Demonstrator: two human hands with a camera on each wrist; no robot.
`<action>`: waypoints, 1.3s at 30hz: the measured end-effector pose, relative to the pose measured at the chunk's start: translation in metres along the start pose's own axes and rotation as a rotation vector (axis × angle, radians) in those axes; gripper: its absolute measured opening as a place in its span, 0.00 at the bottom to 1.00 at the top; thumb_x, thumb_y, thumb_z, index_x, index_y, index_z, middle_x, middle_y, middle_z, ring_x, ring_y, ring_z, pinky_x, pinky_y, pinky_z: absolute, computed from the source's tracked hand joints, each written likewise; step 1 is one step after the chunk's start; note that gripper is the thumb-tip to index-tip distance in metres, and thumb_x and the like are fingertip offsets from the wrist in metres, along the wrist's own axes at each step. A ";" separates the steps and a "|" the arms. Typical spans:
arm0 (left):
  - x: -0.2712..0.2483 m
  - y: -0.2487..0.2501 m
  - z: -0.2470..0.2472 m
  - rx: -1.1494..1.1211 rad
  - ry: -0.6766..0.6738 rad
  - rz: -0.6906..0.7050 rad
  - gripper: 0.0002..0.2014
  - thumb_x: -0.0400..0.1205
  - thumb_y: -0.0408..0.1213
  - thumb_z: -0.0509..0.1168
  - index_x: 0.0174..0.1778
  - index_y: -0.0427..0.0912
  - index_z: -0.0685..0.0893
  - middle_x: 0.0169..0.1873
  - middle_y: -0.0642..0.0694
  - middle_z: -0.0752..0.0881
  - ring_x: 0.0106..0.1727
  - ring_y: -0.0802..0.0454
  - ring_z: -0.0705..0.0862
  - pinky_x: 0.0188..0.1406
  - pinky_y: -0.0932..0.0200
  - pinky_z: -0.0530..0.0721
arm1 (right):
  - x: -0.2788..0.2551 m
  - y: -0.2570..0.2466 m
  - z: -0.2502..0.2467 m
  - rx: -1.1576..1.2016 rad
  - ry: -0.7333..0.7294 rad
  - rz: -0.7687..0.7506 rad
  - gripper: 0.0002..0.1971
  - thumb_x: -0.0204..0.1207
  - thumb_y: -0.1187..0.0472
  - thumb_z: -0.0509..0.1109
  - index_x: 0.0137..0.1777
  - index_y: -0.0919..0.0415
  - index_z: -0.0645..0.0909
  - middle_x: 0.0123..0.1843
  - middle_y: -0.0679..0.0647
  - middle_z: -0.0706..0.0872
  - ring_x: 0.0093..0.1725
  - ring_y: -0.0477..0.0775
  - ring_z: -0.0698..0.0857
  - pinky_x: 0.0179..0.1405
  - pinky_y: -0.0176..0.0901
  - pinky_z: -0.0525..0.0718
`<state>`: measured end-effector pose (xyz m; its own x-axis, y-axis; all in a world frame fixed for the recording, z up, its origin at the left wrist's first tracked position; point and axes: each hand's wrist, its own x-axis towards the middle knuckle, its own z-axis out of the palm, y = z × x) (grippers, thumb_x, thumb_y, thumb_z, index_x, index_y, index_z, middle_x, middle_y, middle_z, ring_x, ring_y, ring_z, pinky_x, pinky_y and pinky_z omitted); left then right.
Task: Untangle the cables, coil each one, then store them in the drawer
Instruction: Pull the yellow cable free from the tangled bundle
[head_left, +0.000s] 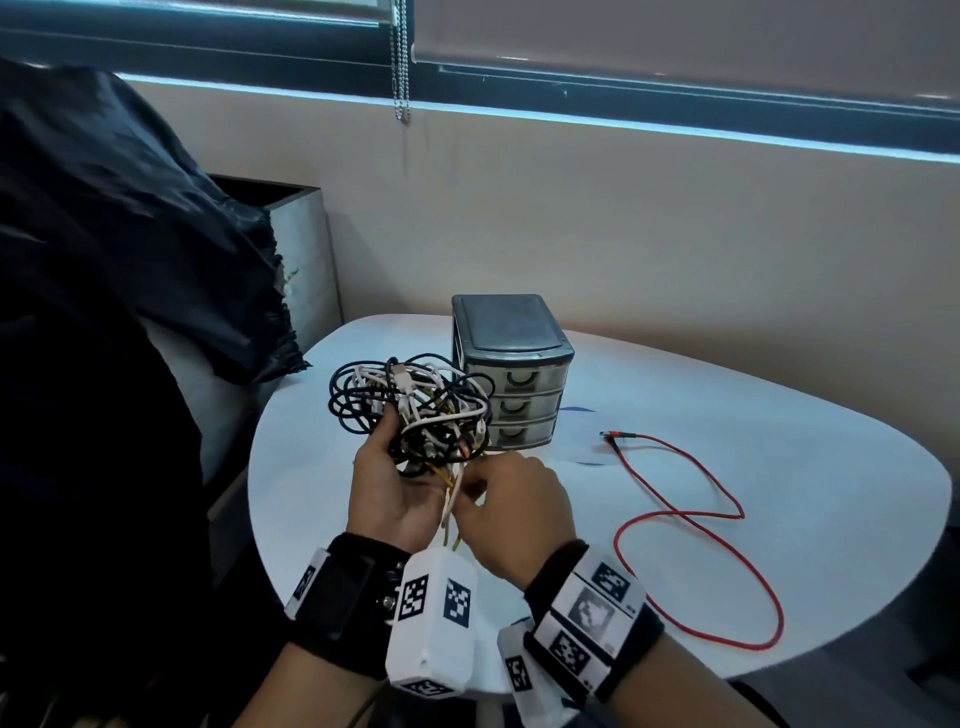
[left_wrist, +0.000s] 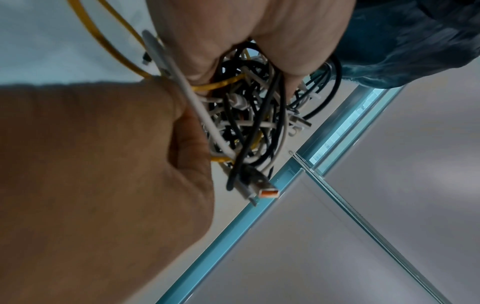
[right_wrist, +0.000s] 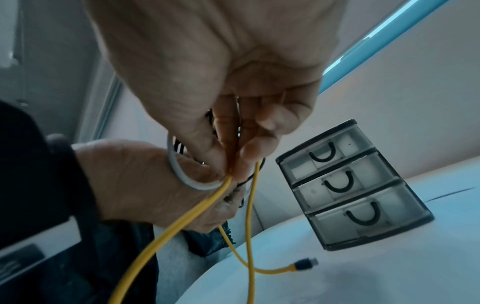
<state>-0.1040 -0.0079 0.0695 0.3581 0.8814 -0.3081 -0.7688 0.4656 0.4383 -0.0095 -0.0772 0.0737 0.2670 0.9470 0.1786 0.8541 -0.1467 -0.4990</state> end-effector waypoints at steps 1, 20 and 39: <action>0.001 0.000 -0.001 0.001 0.027 0.009 0.17 0.88 0.47 0.60 0.57 0.39 0.88 0.48 0.41 0.92 0.49 0.44 0.92 0.36 0.54 0.91 | 0.000 0.000 -0.001 -0.025 -0.008 -0.009 0.08 0.74 0.51 0.67 0.43 0.51 0.87 0.43 0.48 0.90 0.45 0.56 0.87 0.40 0.42 0.80; 0.028 0.021 -0.009 0.052 0.052 0.253 0.16 0.85 0.40 0.66 0.67 0.36 0.83 0.58 0.41 0.87 0.54 0.47 0.87 0.56 0.51 0.89 | -0.028 0.044 -0.108 0.355 0.532 -0.014 0.08 0.64 0.66 0.76 0.29 0.55 0.82 0.26 0.48 0.82 0.30 0.50 0.81 0.29 0.28 0.74; 0.035 0.050 -0.020 -0.083 0.240 0.201 0.15 0.79 0.46 0.73 0.56 0.40 0.85 0.56 0.41 0.87 0.53 0.49 0.89 0.39 0.57 0.91 | -0.011 0.084 -0.054 0.619 0.354 0.066 0.08 0.64 0.70 0.76 0.30 0.61 0.81 0.28 0.54 0.84 0.28 0.47 0.79 0.30 0.36 0.78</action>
<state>-0.1408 0.0445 0.0637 0.0676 0.9064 -0.4170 -0.8558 0.2675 0.4427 0.0830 -0.1152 0.0756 0.5277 0.7770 0.3432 0.4492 0.0877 -0.8891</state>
